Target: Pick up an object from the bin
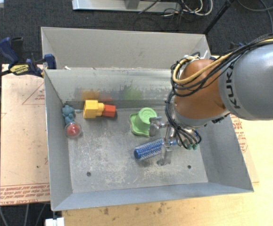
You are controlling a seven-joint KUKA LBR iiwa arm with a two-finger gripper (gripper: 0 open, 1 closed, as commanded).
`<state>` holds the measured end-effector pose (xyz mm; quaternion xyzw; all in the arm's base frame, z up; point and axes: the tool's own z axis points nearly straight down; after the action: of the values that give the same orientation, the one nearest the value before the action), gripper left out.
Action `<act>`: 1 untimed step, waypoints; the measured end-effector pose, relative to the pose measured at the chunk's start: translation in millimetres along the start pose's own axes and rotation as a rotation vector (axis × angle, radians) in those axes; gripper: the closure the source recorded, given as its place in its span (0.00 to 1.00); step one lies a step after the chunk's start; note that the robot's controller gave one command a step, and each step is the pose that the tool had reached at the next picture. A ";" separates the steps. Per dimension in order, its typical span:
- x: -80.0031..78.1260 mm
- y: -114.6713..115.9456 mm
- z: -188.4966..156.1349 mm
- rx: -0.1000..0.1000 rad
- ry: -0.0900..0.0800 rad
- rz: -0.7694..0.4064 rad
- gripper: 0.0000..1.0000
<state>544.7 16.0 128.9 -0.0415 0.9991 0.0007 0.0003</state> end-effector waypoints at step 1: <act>-13.6 1.3 32.3 0.000 -0.003 -0.270 0.00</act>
Offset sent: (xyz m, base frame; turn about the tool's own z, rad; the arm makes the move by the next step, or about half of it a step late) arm 0.0227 0.0030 -0.0589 -0.3705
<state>558.2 18.4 96.6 -0.1753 0.9845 0.0007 0.0018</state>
